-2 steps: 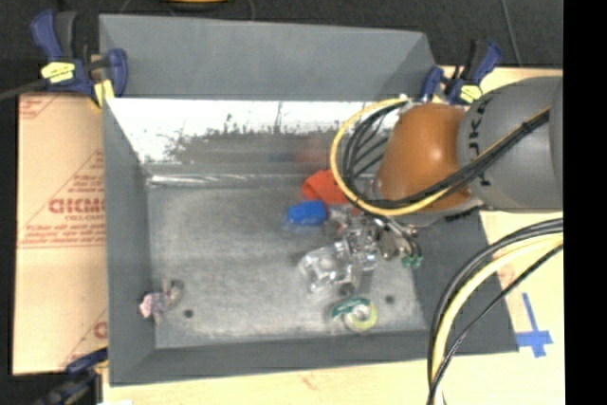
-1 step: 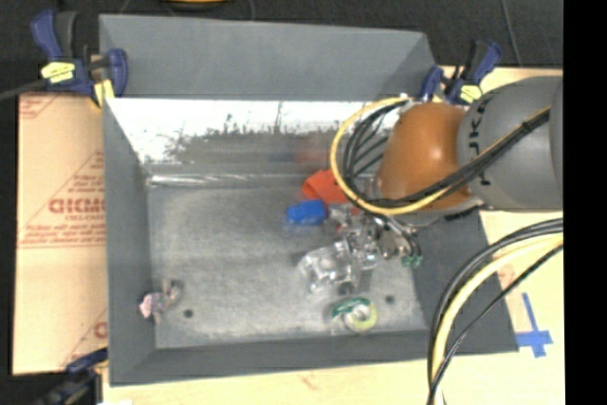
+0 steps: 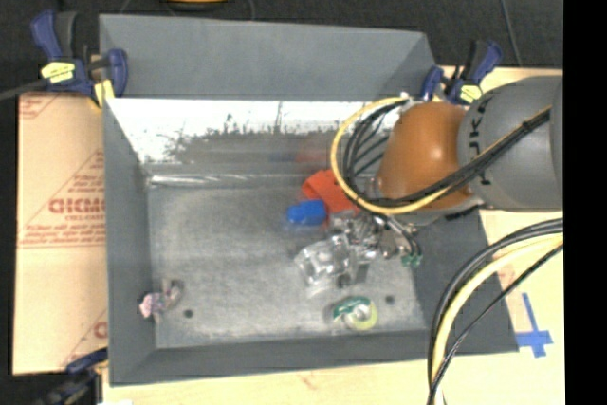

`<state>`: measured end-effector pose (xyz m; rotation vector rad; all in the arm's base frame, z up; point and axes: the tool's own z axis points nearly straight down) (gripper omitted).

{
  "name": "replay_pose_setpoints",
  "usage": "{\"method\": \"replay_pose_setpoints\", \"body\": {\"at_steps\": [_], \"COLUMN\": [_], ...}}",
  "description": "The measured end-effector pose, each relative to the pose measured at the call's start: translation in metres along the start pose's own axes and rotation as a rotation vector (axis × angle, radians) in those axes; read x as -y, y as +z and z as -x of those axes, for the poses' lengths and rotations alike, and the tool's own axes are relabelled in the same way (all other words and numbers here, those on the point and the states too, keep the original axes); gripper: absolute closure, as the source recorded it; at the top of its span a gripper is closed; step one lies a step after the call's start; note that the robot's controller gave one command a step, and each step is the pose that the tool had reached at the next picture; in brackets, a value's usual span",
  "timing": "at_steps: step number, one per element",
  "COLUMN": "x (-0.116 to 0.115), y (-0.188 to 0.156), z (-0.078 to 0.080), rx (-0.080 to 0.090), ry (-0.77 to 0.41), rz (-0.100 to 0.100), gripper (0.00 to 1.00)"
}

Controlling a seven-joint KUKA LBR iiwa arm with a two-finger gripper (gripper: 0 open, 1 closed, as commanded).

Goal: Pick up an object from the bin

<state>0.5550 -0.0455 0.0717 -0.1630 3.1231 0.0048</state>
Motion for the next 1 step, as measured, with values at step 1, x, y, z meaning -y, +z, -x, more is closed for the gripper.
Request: {"method": "replay_pose_setpoints", "body": {"at_steps": [1], "x": [0.0011], "y": [-0.0881], "z": [0.0031], "rx": [-0.006], "ry": [0.004], "rz": [-0.005], "gripper": [1.0]}}
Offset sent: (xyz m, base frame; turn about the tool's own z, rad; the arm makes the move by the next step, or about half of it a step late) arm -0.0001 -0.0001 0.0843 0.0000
